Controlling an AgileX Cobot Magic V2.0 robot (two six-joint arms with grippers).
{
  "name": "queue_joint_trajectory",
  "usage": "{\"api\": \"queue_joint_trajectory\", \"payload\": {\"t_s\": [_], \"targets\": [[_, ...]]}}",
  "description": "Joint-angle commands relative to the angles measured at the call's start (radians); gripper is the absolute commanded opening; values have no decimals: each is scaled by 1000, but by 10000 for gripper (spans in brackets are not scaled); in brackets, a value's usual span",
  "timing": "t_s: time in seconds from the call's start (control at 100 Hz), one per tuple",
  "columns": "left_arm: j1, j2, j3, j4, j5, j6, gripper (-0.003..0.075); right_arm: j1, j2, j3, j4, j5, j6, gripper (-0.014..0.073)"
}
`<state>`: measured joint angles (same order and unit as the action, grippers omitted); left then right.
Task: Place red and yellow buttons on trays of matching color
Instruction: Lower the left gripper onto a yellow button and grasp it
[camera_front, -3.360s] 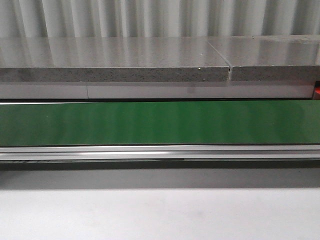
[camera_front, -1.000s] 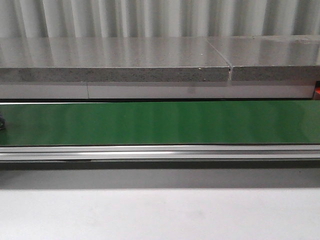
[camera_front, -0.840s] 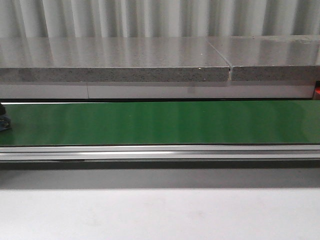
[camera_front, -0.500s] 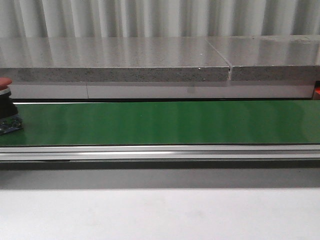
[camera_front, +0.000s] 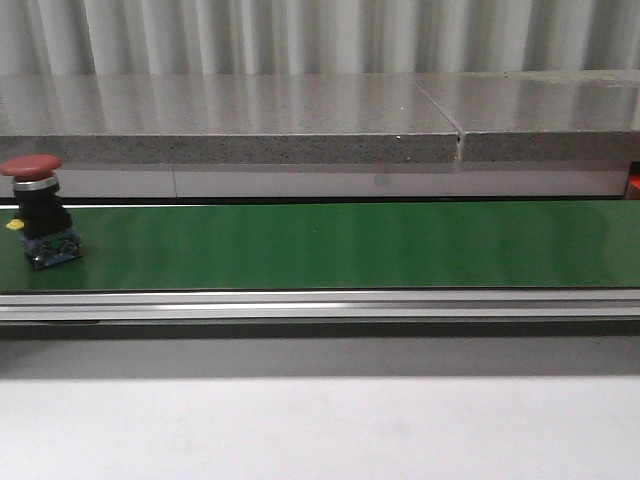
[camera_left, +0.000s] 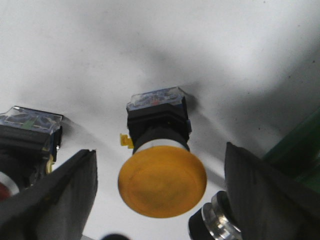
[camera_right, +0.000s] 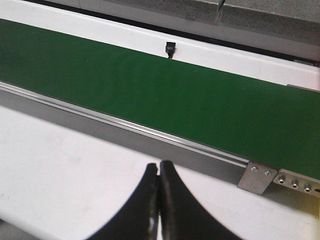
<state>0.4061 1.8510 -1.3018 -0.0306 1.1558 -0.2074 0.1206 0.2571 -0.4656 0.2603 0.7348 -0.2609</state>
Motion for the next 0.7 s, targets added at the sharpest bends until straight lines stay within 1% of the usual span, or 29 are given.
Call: {"api": "queue_joint_trajectory", "payload": {"t_s": [0.0,0.12,0.29,0.4,0.56,0.69], "targets": [[1,-43,-24,-13,-2,-9,438,-2,11,-23,15,-64,-13,-67],[1,-43,-24,-13,-2,-5,315,-2,11,-23,15,-64,-13,-67],[1,-43,-24,-14,-2,18,200,-2,11,-23,15,-64,-13,-67],[1,-45,-24,-14,7,20,174,-2,11,-23,15,-64,-13,-67],[1,-101,-33,-9,6,58,172,-2,11,-23,15,-64,-13,-67],[1,-185,-34,-7,-14,77,172,-2,11,-23,15,-64,-13,-67]]}}
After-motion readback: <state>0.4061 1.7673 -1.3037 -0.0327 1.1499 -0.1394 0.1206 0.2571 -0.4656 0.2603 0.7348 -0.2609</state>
